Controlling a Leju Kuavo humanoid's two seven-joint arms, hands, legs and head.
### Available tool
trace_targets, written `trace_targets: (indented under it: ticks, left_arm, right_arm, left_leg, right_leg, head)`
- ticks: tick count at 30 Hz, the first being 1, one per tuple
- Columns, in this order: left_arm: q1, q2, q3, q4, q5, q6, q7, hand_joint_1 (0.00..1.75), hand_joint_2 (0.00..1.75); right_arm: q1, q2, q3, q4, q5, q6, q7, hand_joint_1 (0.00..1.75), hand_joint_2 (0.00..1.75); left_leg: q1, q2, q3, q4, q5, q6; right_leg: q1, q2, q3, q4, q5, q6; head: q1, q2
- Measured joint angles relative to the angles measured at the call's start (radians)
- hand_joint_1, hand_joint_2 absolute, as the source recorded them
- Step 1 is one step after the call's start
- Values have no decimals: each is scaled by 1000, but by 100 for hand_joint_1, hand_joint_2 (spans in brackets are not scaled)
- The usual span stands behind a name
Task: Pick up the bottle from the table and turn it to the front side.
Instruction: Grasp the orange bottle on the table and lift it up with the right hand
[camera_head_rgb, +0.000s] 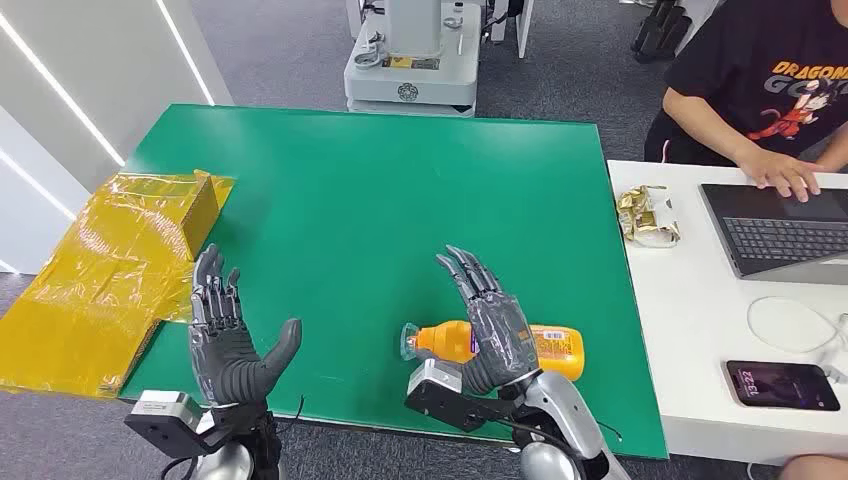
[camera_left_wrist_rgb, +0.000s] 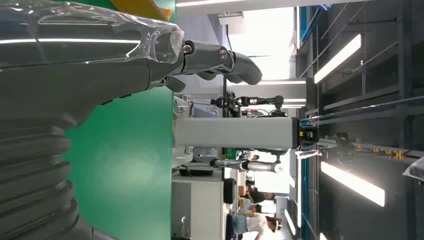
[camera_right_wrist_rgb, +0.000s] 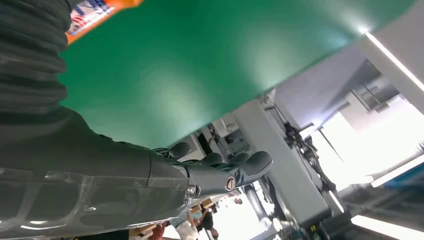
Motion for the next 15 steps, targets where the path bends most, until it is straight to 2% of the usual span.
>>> trace_targets:
  ticks: [7, 15]
  left_arm:
    - [15, -1, 0, -13, -14, -23, 19, 0, 175]
    - [22, -17, 0, -23, -26, -93, 58, 0, 175]
  right_arm:
    - [-2, -45, -17, -7, 29, 82, 51, 0, 175]
    - [-13, -135, -57, -24, 29, 229, 87, 0, 175]
  left_leg:
    - [0, 0, 0, 0, 0, 0]
    - [-1, 0, 0, 0, 0, 1]
  right_leg:
    - [0, 0, 0, 0, 0, 0]
    - [0, 0, 0, 0, 0, 0]
  head:
    - [0, 0]
    - [0, 0]
